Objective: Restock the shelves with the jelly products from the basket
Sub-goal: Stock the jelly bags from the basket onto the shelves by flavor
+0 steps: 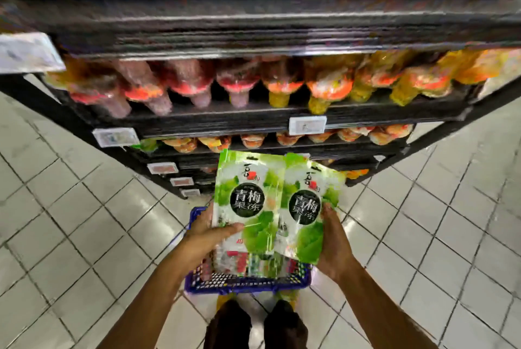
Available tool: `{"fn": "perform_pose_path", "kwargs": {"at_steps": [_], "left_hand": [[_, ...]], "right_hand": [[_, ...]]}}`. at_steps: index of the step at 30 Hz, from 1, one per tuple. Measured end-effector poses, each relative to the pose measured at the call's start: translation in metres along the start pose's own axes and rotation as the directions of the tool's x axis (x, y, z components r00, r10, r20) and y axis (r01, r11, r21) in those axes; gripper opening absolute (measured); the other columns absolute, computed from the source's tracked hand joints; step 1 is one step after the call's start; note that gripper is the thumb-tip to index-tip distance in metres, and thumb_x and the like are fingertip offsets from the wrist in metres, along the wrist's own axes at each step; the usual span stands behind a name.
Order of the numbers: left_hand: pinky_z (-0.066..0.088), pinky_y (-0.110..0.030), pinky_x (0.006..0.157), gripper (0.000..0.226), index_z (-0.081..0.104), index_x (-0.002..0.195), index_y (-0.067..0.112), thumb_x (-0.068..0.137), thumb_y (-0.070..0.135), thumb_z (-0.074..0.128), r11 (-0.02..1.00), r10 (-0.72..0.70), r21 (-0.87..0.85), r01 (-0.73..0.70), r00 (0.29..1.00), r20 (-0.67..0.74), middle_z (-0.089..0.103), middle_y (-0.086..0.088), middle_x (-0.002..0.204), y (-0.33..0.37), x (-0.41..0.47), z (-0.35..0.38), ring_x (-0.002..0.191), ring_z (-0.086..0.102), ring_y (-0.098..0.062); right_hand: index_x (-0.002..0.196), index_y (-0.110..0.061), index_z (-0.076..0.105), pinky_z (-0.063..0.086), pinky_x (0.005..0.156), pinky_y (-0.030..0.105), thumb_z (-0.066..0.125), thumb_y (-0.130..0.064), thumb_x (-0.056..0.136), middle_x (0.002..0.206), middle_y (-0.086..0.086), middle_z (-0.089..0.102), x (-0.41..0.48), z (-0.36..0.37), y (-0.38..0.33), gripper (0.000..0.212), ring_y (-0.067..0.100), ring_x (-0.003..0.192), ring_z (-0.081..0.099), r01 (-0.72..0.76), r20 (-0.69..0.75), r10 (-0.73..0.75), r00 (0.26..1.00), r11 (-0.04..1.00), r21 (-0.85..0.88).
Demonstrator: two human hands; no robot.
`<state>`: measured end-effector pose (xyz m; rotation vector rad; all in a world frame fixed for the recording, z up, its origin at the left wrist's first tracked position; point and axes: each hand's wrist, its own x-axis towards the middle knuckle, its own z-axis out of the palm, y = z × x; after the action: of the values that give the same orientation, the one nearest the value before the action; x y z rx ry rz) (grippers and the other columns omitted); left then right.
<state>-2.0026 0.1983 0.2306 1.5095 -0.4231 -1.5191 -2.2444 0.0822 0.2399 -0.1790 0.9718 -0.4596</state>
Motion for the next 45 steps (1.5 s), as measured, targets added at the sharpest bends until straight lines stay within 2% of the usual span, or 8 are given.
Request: {"fn": "perform_pose_path", "kwargs": {"at_steps": [3, 8, 13, 25, 28, 32, 39, 45], "left_hand": [[0.042, -0.052, 0.107, 0.094, 0.047, 0.139, 0.028, 0.057, 0.041, 0.092, 0.996, 0.092, 0.006, -0.092, 0.996, 0.008, 0.065, -0.001, 0.130, 0.069, -0.037, 0.008, 0.120, 0.061, -0.024], [0.054, -0.030, 0.081, 0.044, 0.062, 0.114, 0.048, 0.073, 0.039, 0.072, 0.952, 0.302, 0.054, -0.301, 0.953, -0.024, 0.071, 0.009, 0.117, 0.167, -0.085, 0.019, 0.102, 0.068, -0.010], [0.055, -0.020, 0.073, 0.043, 0.063, 0.114, 0.034, 0.073, 0.030, 0.076, 0.851, 0.520, 0.058, -0.523, 0.852, 0.051, 0.074, 0.007, 0.111, 0.252, -0.127, 0.029, 0.100, 0.070, -0.011], [0.060, -0.042, 0.071, 0.050, 0.066, 0.107, 0.043, 0.061, 0.052, 0.085, 0.540, 0.841, -0.035, -0.841, 0.536, 0.075, 0.073, 0.003, 0.112, 0.400, -0.210, 0.087, 0.096, 0.073, -0.020], [0.060, -0.035, 0.065, 0.040, 0.067, 0.106, 0.040, 0.070, 0.033, 0.083, 0.481, 0.872, -0.034, -0.876, 0.474, 0.124, 0.074, 0.000, 0.111, 0.434, -0.212, 0.108, 0.096, 0.073, -0.023], [0.060, -0.036, 0.069, 0.054, 0.068, 0.106, 0.039, 0.057, 0.052, 0.088, 0.403, 0.904, -0.030, -0.915, 0.393, 0.166, 0.075, 0.000, 0.108, 0.488, -0.223, 0.150, 0.095, 0.073, -0.023], [0.051, -0.048, 0.093, 0.051, 0.067, 0.111, 0.035, 0.064, 0.051, 0.080, 0.227, 0.950, -0.031, -0.973, 0.215, 0.227, 0.072, 0.000, 0.115, 0.594, -0.240, 0.234, 0.108, 0.068, -0.025], [0.049, -0.045, 0.096, 0.035, 0.071, 0.109, 0.031, 0.077, 0.042, 0.074, 0.100, 0.986, 0.028, -0.995, 0.103, 0.134, 0.074, 0.004, 0.112, 0.652, -0.244, 0.287, 0.105, 0.069, -0.017]], "right_hand": [[0.097, -0.005, 0.067, 0.055, 0.047, 0.030, 0.090, -0.023, 0.054, 0.067, 0.009, 0.071, -0.052, 0.045, -0.029, 0.052, 0.020, 0.055, 0.069, 0.161, 0.046, -0.156, 0.987, 0.978, -0.133], [0.094, -0.004, 0.064, 0.056, 0.054, 0.026, 0.076, 0.002, 0.051, 0.072, 0.007, 0.073, -0.116, 0.110, -0.065, 0.045, 0.023, 0.065, 0.070, 0.401, 0.137, -0.377, 0.916, 0.856, -0.328], [0.112, -0.005, 0.063, 0.060, 0.072, 0.039, 0.075, 0.006, 0.057, 0.101, 0.016, 0.074, -0.165, 0.163, -0.102, 0.058, 0.029, 0.088, 0.072, 0.630, 0.248, -0.579, 0.776, 0.708, -0.320], [0.110, -0.008, 0.068, 0.060, 0.069, 0.035, 0.070, 0.018, 0.055, 0.105, 0.015, 0.074, -0.303, 0.246, -0.200, 0.060, 0.030, 0.091, 0.073, 0.888, 0.457, -0.772, 0.443, 0.447, -0.105], [0.096, -0.006, 0.075, 0.059, 0.061, 0.032, 0.075, 0.011, 0.049, 0.090, 0.012, 0.076, -0.334, 0.257, -0.225, 0.050, 0.025, 0.076, 0.074, 0.933, 0.483, -0.804, 0.346, 0.347, -0.092], [0.096, 0.001, 0.065, 0.052, 0.046, 0.022, 0.082, 0.012, 0.040, 0.071, 0.007, 0.074, -0.378, 0.270, -0.274, 0.059, 0.016, 0.055, 0.069, 0.979, 0.464, -0.864, 0.197, 0.152, -0.134], [0.116, -0.019, 0.061, 0.056, 0.070, 0.020, 0.085, -0.020, 0.057, 0.103, 0.000, 0.076, -0.444, 0.289, -0.378, 0.064, 0.015, 0.093, 0.073, 0.960, 0.479, -0.872, -0.098, -0.210, -0.186], [0.120, -0.024, 0.057, 0.053, 0.096, 0.048, 0.091, -0.044, 0.049, 0.112, -0.001, 0.072, -0.481, 0.314, -0.459, 0.081, 0.019, 0.103, 0.069, 0.902, 0.526, -0.825, -0.206, -0.368, -0.224]]}}
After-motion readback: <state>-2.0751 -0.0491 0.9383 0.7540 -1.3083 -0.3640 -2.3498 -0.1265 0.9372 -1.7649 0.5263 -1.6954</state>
